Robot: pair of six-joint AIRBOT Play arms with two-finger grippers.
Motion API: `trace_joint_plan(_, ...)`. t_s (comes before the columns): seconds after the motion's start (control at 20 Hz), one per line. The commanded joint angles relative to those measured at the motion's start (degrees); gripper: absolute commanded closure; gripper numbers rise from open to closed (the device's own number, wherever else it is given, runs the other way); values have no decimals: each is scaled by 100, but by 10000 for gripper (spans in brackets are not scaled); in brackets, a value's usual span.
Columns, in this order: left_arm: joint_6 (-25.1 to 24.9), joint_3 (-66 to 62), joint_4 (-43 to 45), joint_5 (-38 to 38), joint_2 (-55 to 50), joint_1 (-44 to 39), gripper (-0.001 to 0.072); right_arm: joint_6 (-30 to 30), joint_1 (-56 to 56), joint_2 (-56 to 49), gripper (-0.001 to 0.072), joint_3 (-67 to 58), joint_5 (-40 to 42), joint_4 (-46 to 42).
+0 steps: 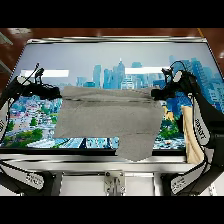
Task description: Fold the shirts.
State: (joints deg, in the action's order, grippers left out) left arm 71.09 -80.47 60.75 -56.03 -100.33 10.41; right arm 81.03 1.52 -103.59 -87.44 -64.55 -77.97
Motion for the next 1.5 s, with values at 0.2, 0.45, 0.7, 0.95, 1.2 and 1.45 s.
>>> trace_joint_plan(0.2,977,-13,874,-461,-42,90,671,474,15,-39,653,24,-90,-35)
trace_joint_plan(0.45,955,-46,520,-570,-31,63,411,570,17,17,218,24,-24,492)
trace_joint_plan(0.7,955,-756,1217,-2500,46,339,158,407,162,975,194,24,-774,-568)
trace_joint_plan(0.95,302,293,1154,-3283,874,1117,91,96,1471,1836,194,697,-2588,-774)
trace_joint_plan(1.2,-518,3331,227,-2247,1939,2009,-13,-356,2702,2883,194,2664,-1781,1169)
trace_joint_plan(1.45,-870,4085,-203,-1567,2013,2184,-12,-490,2754,3021,195,2935,-1499,1705)
